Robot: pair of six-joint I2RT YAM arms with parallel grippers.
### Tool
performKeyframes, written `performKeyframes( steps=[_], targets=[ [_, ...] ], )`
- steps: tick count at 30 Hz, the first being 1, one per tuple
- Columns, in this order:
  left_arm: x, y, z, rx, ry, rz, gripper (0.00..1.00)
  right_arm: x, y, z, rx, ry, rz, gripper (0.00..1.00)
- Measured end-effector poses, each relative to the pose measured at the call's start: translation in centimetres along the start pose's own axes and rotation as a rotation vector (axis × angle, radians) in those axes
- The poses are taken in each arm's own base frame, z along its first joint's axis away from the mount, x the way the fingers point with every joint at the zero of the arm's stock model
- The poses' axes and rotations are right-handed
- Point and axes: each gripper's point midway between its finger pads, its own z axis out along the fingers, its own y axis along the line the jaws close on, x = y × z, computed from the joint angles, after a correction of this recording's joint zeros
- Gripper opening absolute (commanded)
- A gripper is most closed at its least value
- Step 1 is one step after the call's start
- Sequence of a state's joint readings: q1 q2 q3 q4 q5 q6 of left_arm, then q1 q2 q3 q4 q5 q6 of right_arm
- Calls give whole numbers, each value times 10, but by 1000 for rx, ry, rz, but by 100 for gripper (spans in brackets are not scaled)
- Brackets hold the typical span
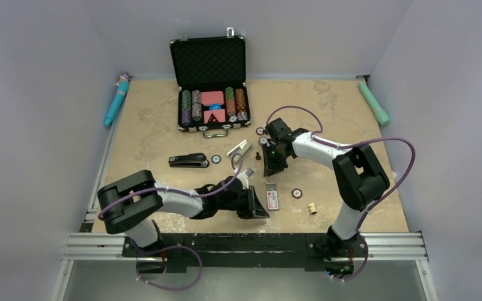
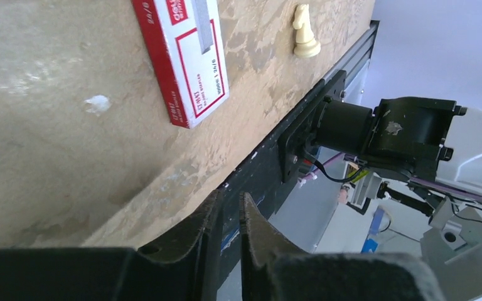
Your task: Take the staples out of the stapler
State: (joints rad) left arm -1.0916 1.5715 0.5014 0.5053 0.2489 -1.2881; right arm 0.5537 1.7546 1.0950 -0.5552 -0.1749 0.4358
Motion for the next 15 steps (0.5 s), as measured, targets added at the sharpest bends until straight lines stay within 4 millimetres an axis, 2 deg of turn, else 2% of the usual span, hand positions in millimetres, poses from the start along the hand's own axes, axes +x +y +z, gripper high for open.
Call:
performKeyframes(
  steps=[3, 4, 5, 7, 15],
  targets=[
    [5, -6, 9, 0, 9, -1, 9, 0, 0, 0, 1, 1, 0, 18],
    [6, -10, 11, 6, 6, -1, 0, 0, -1, 0, 5, 0, 3, 18],
    [7, -19, 14, 20, -7, -2, 0, 0, -2, 0, 5, 0, 3, 18],
    [6, -21, 16, 19, -31, -19, 0, 0, -3, 0, 7, -1, 7, 18],
    [-4, -2, 19, -68, -137, -96, 0, 1, -12, 2, 35, -3, 52, 16]
  ],
)
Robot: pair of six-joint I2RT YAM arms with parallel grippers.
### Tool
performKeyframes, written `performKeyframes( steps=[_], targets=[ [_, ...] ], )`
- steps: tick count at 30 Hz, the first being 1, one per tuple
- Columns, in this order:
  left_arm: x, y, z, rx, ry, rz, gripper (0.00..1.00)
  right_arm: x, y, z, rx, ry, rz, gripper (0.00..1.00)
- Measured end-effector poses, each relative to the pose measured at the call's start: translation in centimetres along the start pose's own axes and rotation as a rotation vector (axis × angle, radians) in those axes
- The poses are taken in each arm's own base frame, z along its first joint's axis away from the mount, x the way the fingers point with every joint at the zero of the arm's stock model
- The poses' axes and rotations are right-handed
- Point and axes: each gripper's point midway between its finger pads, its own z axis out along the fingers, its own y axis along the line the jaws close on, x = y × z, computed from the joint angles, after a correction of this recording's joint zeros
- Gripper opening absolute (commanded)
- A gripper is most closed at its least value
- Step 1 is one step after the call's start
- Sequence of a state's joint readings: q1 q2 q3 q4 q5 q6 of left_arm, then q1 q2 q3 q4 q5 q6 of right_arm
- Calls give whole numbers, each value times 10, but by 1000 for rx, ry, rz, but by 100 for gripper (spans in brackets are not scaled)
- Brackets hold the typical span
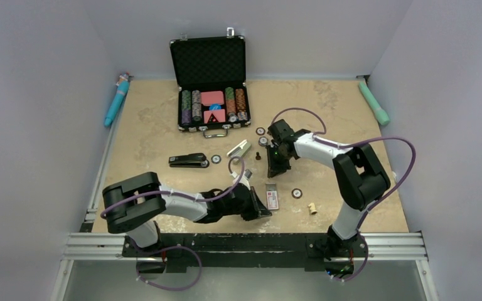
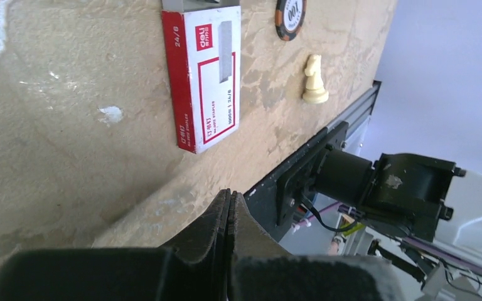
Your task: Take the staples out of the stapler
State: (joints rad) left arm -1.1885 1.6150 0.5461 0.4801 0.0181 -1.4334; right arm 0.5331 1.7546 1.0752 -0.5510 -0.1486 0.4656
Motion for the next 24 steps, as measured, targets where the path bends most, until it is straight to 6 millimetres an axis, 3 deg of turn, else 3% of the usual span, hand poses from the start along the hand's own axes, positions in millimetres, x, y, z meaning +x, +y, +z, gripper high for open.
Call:
performKeyframes(
  steps=[11, 19, 24],
  targets=[
    [24, -23, 22, -103, -52, -22, 0, 18, -9, 0, 10, 17, 34, 17],
    [29, 12, 27, -239, -98, -58, 0, 18, -9, 0, 8, 14, 26, 16],
    [27, 10, 31, -270, -117, -66, 0, 18, -10, 0, 8, 14, 19, 15]
  ],
)
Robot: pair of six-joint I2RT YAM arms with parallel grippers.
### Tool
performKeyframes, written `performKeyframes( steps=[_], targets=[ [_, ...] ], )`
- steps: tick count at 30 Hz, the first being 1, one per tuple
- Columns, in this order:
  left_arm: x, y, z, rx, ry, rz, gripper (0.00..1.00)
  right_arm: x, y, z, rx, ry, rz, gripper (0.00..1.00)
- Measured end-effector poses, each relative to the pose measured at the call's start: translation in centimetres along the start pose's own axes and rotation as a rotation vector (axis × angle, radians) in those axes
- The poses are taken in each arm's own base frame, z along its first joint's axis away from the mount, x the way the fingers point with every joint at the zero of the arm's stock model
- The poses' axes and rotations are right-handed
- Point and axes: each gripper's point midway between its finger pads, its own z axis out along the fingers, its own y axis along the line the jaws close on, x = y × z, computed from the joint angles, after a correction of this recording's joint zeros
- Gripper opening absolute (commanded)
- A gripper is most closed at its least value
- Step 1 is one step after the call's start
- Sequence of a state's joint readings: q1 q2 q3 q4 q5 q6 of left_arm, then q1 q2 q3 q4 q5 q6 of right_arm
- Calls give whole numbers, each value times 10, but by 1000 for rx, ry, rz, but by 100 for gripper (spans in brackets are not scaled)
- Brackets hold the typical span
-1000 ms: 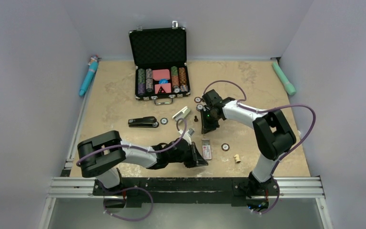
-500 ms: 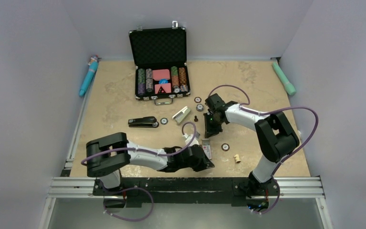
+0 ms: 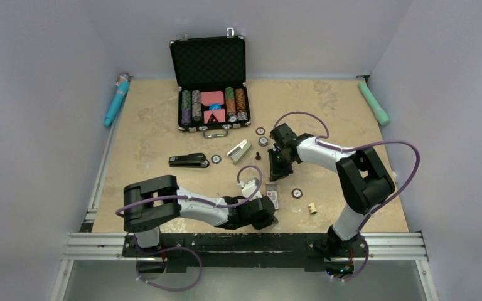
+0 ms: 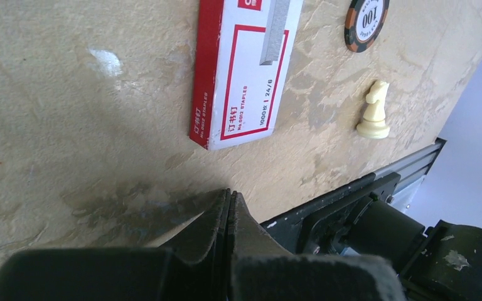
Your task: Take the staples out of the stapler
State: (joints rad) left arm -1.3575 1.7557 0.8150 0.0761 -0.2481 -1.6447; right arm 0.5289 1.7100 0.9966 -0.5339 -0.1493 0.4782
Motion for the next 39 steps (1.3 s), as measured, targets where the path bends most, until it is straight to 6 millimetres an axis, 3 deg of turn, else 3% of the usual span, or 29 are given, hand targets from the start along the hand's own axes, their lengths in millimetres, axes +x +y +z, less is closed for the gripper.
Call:
performKeyframes(
  steps=[31, 39],
  targets=[
    [-19, 3, 5, -46, -58, -12, 0, 7, 0, 0, -39, -17, -14, 10],
    [-32, 3, 7, -49, -75, -2, 0, 11, 2, 0, -60, -1, -15, 10]
  ],
)
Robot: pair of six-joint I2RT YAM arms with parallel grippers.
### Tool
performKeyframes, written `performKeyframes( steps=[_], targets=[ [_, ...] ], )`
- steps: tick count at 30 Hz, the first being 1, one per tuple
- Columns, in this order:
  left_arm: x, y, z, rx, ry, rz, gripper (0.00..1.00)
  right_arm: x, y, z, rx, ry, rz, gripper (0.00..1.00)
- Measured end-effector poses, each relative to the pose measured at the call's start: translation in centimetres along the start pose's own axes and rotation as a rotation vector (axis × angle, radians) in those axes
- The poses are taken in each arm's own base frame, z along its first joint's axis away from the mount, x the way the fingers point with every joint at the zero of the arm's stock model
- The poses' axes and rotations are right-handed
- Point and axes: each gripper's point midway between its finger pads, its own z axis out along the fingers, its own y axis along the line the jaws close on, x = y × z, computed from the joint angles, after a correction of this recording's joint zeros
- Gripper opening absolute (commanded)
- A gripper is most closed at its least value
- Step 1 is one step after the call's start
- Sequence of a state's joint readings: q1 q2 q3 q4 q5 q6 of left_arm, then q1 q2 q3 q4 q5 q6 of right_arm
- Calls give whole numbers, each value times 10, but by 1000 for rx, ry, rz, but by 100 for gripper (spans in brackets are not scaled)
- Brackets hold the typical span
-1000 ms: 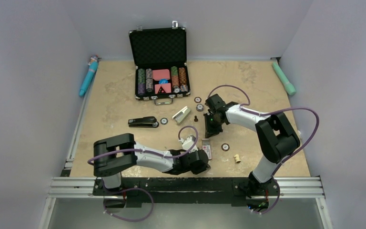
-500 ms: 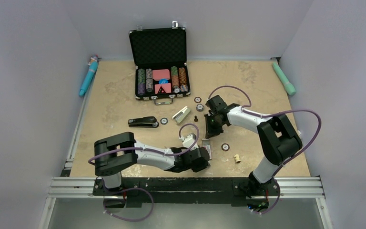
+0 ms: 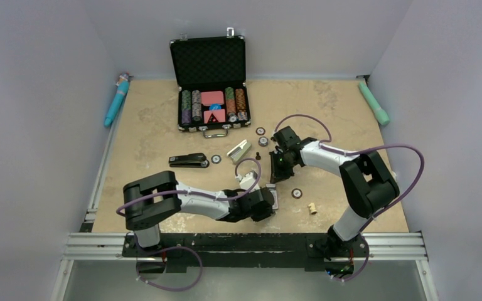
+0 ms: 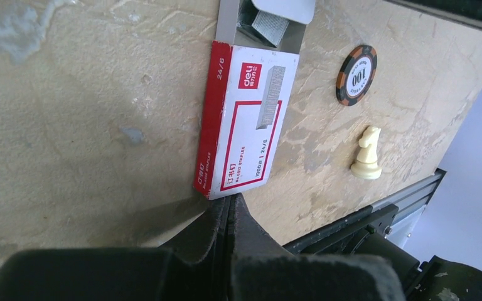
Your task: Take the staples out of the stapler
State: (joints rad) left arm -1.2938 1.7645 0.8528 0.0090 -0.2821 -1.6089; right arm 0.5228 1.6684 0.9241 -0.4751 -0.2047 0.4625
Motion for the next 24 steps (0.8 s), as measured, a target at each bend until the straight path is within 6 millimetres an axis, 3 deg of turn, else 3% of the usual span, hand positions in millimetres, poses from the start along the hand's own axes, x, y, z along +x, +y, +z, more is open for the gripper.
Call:
performKeyframes(
  steps=[24],
  targets=[
    [-6, 0, 2, 19, 34, 38, 0, 23, 18, 3, -68, 44, -12, 9]
  ],
)
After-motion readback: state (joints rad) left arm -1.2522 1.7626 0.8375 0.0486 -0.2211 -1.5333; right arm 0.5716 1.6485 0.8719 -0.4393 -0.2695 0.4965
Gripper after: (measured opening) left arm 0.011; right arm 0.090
